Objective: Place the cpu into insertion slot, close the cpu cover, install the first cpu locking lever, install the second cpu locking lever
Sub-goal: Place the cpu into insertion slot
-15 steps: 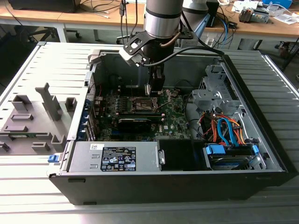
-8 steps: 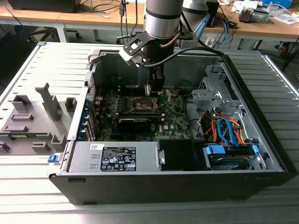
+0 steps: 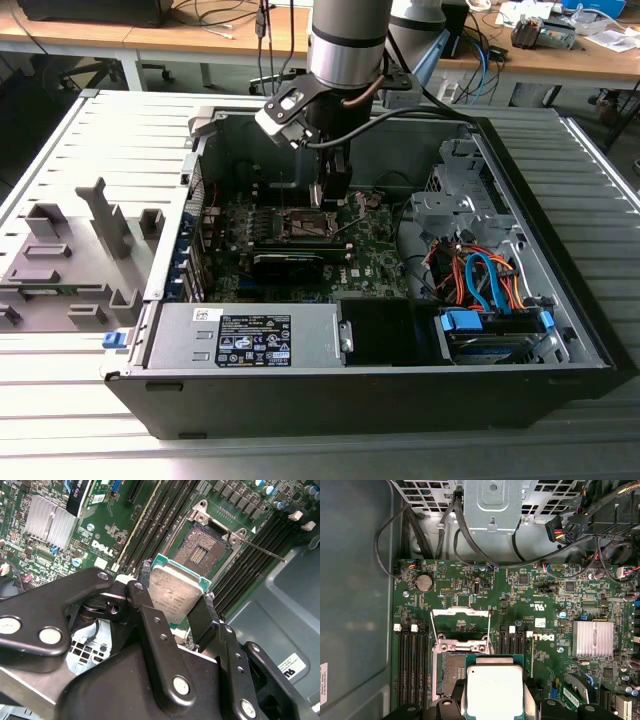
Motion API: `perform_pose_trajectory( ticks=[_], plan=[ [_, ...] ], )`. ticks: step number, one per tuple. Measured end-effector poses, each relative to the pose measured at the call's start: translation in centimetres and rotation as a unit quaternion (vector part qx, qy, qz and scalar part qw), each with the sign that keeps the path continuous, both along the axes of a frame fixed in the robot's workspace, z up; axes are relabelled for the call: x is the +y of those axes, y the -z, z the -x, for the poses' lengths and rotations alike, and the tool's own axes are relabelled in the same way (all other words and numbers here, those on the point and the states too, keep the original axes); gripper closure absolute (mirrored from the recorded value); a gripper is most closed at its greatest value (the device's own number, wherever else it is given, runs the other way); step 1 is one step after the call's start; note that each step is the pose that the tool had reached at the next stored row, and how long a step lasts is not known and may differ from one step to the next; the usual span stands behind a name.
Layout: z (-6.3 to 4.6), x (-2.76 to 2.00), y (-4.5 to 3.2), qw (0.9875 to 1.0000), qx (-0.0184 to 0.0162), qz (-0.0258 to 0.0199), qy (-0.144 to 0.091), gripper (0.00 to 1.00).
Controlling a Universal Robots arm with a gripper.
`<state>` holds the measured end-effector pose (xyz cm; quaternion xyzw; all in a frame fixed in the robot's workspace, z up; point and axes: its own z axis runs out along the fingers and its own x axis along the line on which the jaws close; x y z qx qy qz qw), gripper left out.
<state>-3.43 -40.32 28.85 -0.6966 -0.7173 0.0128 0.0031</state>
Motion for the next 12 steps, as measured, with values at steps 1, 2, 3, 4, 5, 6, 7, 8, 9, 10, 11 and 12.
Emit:
perform_pose_trajectory(
  ticks=[1, 2, 3, 4, 5, 6, 7, 8, 9, 10, 11, 12],
  plan=[
    [0.0, 0.0, 0.01, 1.0, 0.0, 0.0, 0.0, 0.46],
    [0.0, 0.0, 0.02, 1.0, 0.0, -0.0001, 0.0, 0.46],
    [0.0, 0.0, 0.03, 1.0, 0.0, 0.0, -0.001, 0.46],
    [0.0, 0.0, 0.04, 1.0, 0.0, -0.0001, -0.002, 0.46],
    [0.0, 0.0, 0.04, 1.0, 0.0, -0.0001, -0.003, 0.46],
    [0.0, 0.0, 0.04, 1.0, 0.0, -0.0001, -0.005, 0.46],
    [0.0, 0.0, 0.05, 1.0, 0.0, -0.0001, -0.008, 0.46],
    [0.0, 0.0, 0.06, 0.9999, 0.0, -0.0001, -0.011, 0.46],
    [0.0, 0.0, 0.06, 0.9999, 0.0, -0.0001, -0.013, 0.46],
    [0.0, 0.0, 0.06, 0.9999, 0.0001, -0.0001, -0.015, 0.46],
    [0.0, 0.0, 0.07, 0.9999, 0.0, -0.0001, -0.017, 0.46],
    [0.0, 0.0, 0.08, 0.9998, 0.0, -0.0001, -0.019, 0.46]
  ],
)
